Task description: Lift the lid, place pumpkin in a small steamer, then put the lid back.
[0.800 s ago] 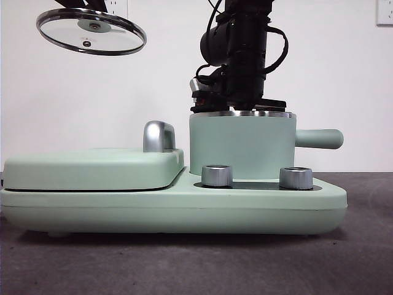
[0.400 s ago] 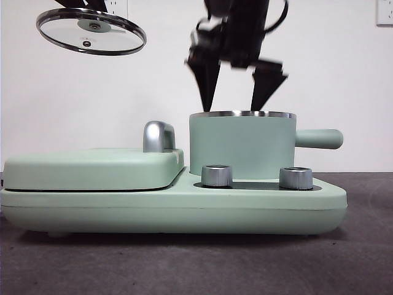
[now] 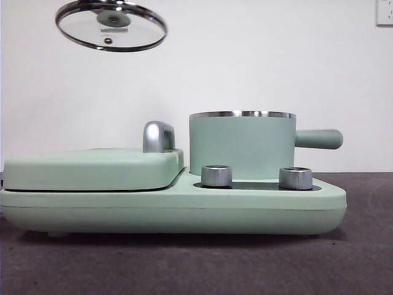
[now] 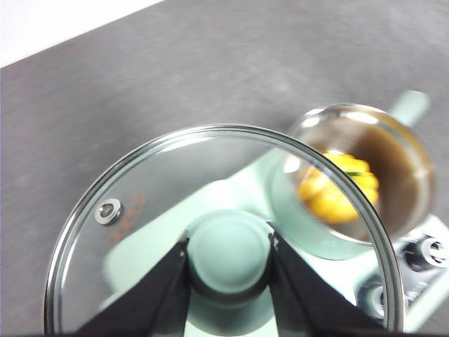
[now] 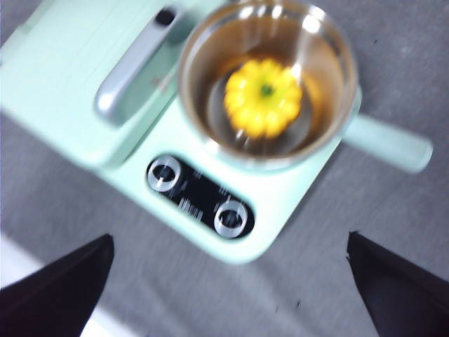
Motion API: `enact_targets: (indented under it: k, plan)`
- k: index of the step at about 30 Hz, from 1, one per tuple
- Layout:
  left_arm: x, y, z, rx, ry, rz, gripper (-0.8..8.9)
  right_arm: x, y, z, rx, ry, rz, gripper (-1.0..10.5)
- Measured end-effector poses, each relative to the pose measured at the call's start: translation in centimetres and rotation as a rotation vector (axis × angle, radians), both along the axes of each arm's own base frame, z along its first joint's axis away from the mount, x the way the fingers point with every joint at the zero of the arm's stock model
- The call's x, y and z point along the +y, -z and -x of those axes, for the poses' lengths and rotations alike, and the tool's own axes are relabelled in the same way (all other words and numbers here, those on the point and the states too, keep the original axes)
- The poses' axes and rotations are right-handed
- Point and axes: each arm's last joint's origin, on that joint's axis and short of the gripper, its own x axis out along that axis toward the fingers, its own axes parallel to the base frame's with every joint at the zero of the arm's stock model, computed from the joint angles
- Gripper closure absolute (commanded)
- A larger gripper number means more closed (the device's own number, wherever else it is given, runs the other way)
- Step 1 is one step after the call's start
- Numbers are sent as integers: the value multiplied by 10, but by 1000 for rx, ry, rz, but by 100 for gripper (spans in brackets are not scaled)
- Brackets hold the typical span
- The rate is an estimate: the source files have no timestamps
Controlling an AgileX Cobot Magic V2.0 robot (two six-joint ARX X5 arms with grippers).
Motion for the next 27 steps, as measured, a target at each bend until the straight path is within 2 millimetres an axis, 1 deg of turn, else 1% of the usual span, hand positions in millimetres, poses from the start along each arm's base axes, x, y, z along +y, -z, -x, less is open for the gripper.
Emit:
enact_targets:
  k: [2,4,5,7,10,15,19,23,27]
  plan:
    - [-14,0,5,-7,46,3,798,-16,6,29,-13,-15,-11,388]
    - [-29,-1,8,-28,97,12,798,-31,20,52,-2,10,-27,388]
    - [-38,1,8,-33,121,16,799,-38,30,61,-33,29,-66,388]
    - [-53,5,7,-33,159,20,798,-48,37,75,-142,58,-176,388]
    - [-66,10,6,-25,184,25,798,-59,50,93,-198,77,-244,388]
    - [-90,23,1,-13,225,32,798,-78,64,118,-258,119,-312,388]
    - [-112,38,-9,-12,252,36,798,-91,65,135,-325,166,-352,388]
    - [-130,49,-16,-31,274,43,799,-99,64,145,-369,190,-379,388]
    - [-143,56,-16,-42,291,41,798,-102,64,147,-393,212,-375,388]
